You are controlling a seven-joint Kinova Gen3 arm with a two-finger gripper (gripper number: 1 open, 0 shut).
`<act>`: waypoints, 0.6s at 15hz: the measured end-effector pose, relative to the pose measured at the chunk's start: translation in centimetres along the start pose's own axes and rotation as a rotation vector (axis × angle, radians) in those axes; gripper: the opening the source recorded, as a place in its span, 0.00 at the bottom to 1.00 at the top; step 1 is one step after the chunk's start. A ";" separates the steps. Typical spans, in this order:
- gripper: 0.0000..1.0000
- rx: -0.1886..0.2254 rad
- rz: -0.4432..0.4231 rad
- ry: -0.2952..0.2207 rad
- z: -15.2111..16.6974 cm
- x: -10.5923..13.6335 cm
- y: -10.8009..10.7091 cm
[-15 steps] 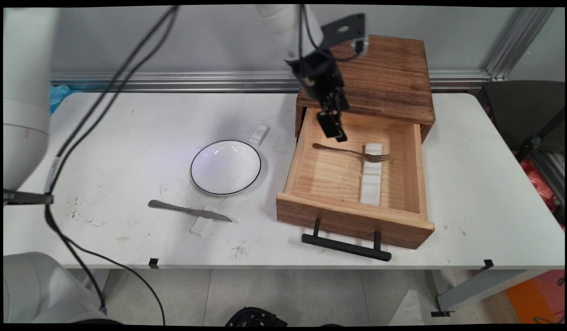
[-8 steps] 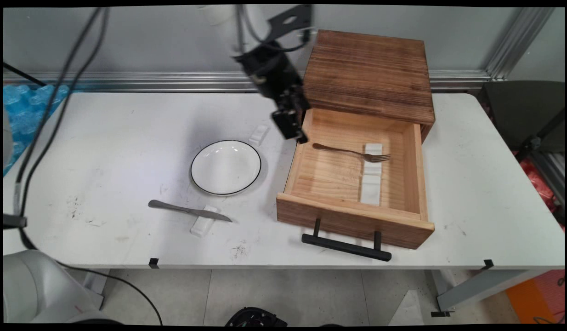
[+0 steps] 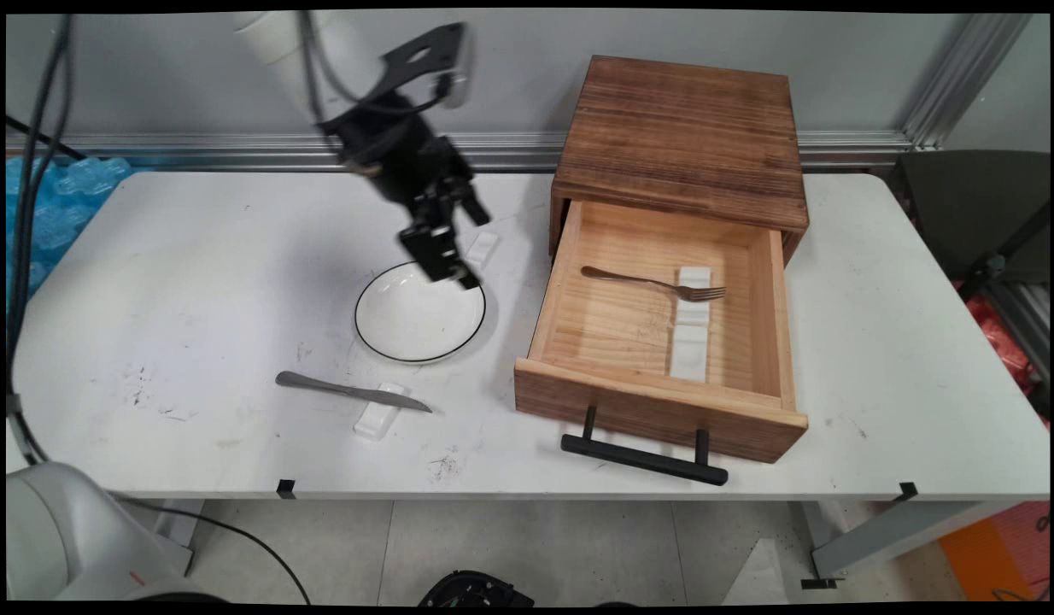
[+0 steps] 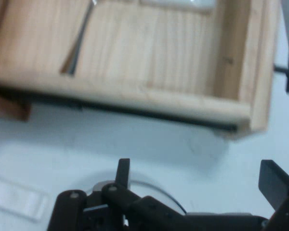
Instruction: Pick up the knife from the right of the white plate
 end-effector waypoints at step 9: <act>1.00 -0.033 0.008 -0.082 -2.5 -9.8 3.2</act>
